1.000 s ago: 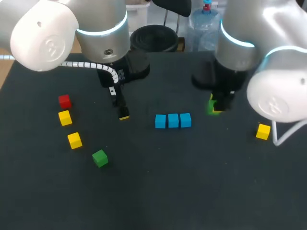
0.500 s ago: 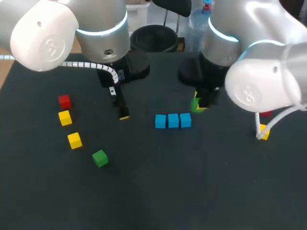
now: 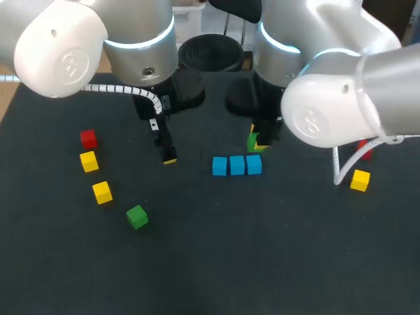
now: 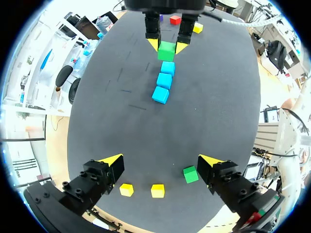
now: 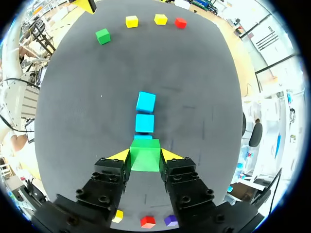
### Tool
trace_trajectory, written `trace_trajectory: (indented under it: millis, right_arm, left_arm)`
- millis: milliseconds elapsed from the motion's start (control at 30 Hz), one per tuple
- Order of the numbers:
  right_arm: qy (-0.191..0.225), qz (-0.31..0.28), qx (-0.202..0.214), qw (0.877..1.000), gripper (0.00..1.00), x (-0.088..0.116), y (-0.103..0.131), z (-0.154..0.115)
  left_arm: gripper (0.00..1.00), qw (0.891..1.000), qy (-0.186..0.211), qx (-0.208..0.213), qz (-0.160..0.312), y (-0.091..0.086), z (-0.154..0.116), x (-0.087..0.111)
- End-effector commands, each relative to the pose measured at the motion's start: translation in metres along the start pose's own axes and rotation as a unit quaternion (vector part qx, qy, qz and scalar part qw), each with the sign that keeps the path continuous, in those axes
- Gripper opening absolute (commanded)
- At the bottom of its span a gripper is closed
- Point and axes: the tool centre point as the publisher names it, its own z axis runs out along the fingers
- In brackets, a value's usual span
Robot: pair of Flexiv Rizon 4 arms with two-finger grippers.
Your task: Place the blue cubes, place green cubes on the blue cubes, place the yellow cubes on the green cubes, then place the red cubes on the yellow cubes, and place purple cube on the red cubes.
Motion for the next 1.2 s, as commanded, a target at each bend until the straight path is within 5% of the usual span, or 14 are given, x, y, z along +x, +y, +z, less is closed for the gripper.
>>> trace_trajectory:
  millis: [33,1200]
  right_arm:
    - [0.004,0.000,-0.003,1.000,0.00,-0.008,0.001,0.003]
    - [0.036,0.023,-0.039,0.998,0.00,-0.007,0.002,0.028]
  left_arm:
    - [1.00,1.000,0.000,-0.001,-0.001,0.000,0.000,0.000]
    - [1.00,1.000,0.000,-0.001,-0.001,0.000,0.000,0.000]
